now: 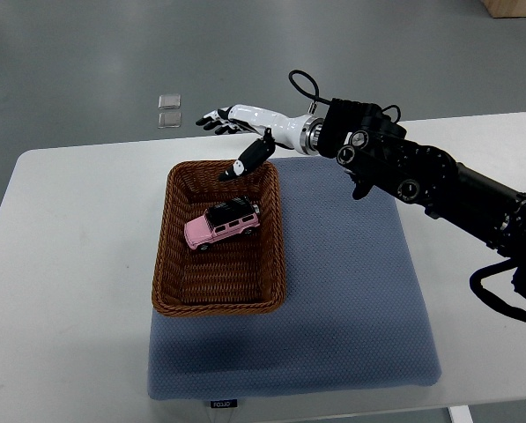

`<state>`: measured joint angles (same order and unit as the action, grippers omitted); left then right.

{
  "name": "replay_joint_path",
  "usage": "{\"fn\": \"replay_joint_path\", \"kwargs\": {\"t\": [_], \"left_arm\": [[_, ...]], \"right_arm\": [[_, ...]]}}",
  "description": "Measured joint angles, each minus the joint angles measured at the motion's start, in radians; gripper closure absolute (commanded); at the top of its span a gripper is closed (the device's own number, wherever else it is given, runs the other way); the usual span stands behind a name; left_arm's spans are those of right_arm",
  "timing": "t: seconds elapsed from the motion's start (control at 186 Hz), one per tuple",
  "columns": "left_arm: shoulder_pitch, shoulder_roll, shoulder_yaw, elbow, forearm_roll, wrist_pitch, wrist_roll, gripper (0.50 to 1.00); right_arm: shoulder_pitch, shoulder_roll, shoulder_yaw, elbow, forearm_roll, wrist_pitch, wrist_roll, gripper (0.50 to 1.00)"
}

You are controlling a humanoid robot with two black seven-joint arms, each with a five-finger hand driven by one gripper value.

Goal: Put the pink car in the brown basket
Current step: 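Withdraw the open right hand up from the basket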

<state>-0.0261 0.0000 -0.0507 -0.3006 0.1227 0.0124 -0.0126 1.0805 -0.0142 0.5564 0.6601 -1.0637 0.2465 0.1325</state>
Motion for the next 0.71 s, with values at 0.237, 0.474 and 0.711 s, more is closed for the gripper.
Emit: {"fn": "replay_joint_path", "kwargs": {"t": [0.237,0.474,0.711], "left_arm": [[0.0,0.0,0.001,0.0,0.0,0.0,0.0,0.5],[0.0,0.0,0.002,-0.001,0.0,0.0,0.0,0.5],[0.0,0.0,0.002,0.0,0.0,0.0,0.0,0.5]], "right_arm": [[-0.247,-0.028,0.456,0.008,0.475,0.006,0.114,0.593],[-0.396,-0.006,0.541,-0.001,0.907,0.013,0.145,0.591],[-0.404,-0.006,0.543,-0.013,0.939,0.014,0.145,0.591]]}}
